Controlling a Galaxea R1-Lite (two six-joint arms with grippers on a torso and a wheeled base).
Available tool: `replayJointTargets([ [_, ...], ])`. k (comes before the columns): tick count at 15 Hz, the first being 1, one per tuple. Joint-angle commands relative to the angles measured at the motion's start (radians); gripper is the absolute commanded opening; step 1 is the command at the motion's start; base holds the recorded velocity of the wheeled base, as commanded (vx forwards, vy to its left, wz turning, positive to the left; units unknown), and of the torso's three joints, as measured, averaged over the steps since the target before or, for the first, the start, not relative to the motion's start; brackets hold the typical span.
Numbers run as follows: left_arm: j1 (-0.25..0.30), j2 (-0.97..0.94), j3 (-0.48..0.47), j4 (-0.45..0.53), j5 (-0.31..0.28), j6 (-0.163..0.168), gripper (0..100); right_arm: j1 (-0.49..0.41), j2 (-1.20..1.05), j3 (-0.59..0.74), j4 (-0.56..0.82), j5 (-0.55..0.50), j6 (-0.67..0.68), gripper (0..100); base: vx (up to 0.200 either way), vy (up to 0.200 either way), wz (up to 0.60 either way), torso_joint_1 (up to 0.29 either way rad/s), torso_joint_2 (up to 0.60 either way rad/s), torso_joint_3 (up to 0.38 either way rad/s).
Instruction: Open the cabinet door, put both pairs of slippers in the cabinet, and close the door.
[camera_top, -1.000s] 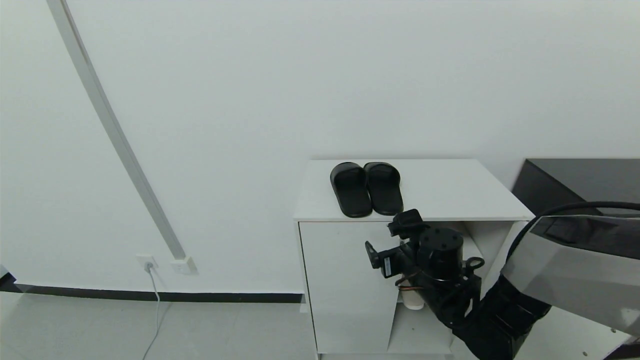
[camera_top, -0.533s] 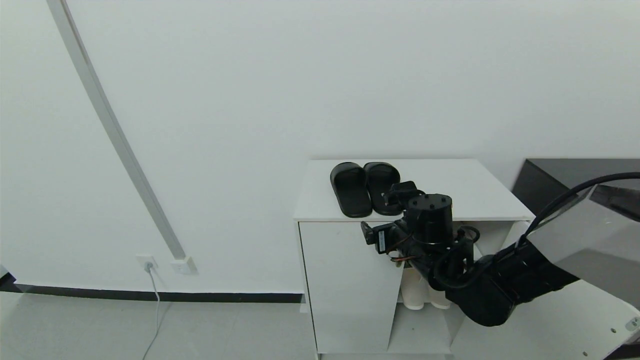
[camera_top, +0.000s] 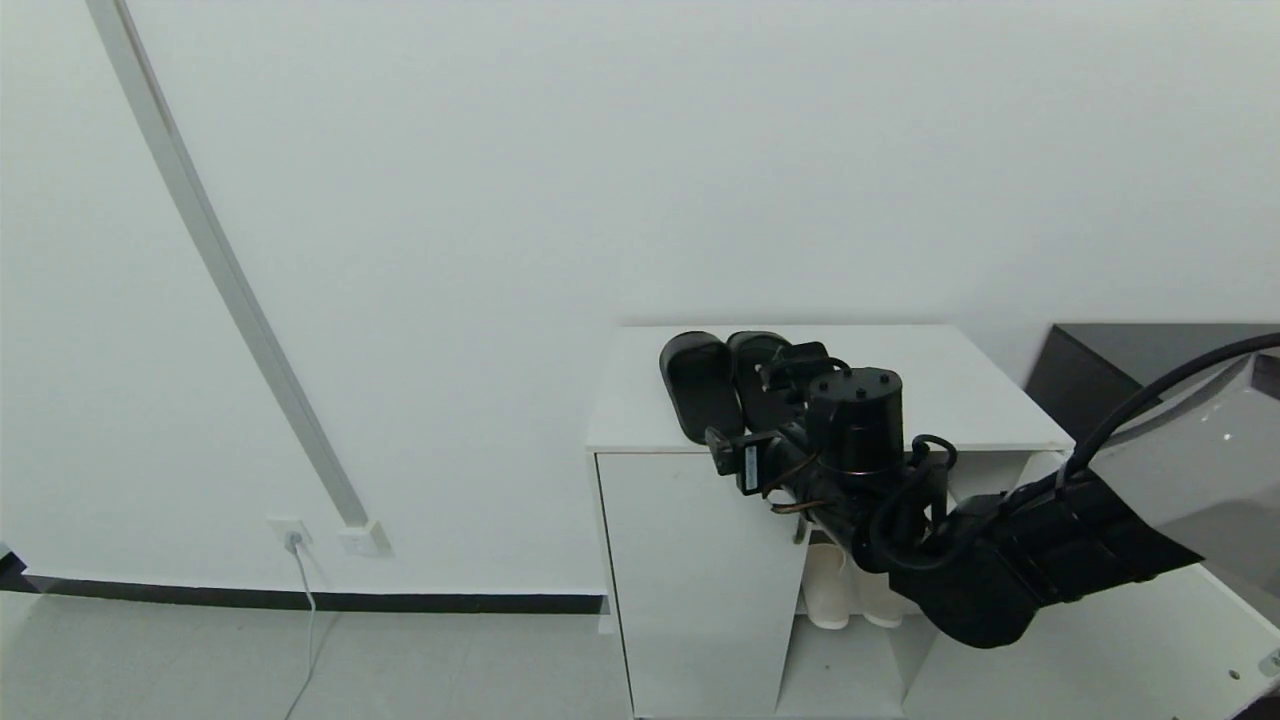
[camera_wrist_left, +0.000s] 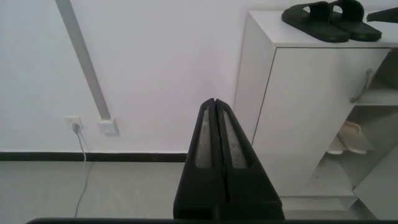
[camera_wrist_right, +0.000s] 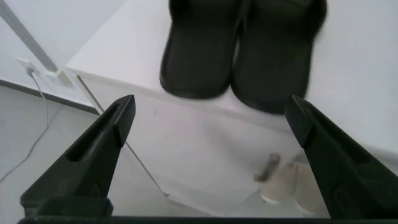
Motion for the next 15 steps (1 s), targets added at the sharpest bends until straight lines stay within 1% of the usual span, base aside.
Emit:
replayJointTargets([
  [1, 0.0, 0.001, 0.0, 0.0, 0.0, -0.001, 0, -0.001, 0.007, -0.005, 0.002, -0.001, 0.0, 100, 0.2, 0.0, 0.0, 0.007, 0.01, 0.002],
  [5, 0.0, 0.001, 0.0, 0.0, 0.0, -0.001, 0, -0.002, 0.041, -0.023, 0.0, -0.002, 0.0, 100, 0.2, 0.0, 0.0, 0.01, 0.0, 0.001],
  [8, 0.0, 0.001, 0.0, 0.0, 0.001, -0.001, 0, -0.017, 0.09, -0.059, -0.001, -0.002, 0.009, 100, 0.0, 0.0, 0.0, 0.0, 0.0, 0.0],
  [13, 0.0, 0.001, 0.0, 0.0, 0.001, -0.002, 0, -0.051, 0.162, -0.172, 0.016, -0.013, 0.02, 100, 0.0, 0.0, 0.0, 0.0, 0.0, 0.0],
  [15, 0.0, 0.001, 0.0, 0.0, 0.001, -0.002, 0, -0.06, 0.194, -0.233, 0.049, -0.014, 0.017, 100, 0.0, 0.0, 0.0, 0.0, 0.0, 0.0],
])
